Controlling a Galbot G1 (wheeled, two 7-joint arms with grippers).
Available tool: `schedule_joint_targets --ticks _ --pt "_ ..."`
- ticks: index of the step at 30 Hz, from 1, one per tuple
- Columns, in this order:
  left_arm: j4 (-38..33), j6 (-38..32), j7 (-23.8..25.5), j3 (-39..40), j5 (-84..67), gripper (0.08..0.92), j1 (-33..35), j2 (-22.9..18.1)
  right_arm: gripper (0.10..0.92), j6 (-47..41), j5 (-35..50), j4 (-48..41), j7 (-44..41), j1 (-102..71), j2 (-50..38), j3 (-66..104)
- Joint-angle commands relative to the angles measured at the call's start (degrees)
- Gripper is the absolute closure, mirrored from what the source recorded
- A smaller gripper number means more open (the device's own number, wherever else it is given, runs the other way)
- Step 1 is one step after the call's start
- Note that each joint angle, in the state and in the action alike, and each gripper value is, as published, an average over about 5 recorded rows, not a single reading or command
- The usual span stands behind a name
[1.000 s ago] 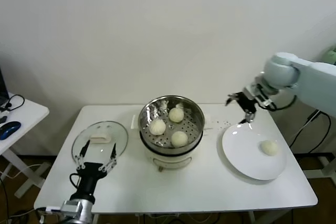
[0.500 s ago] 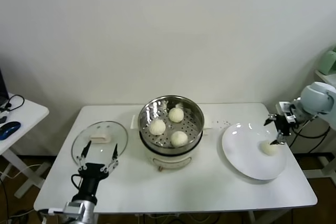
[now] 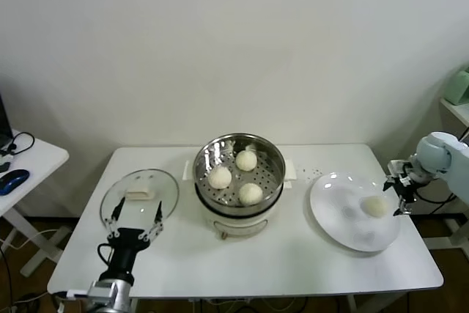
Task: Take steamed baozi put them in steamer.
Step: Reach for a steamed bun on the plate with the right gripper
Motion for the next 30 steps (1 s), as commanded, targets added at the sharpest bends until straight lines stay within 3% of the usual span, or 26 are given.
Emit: schedule_joint_targets --ticks 1,30 --pt "0.94 0.15 -0.34 0.17 0.19 0.177 -0.78 -0.33 0.203 2.96 -6.06 -9.54 -0.89 -6.41 6.22 7.51" --pt "1.00 0.70 -0.99 0.23 -0.08 0.177 -1.52 0.20 0.203 3.57 -8.24 -14.50 -0.41 -8.39 11.00 12.02"
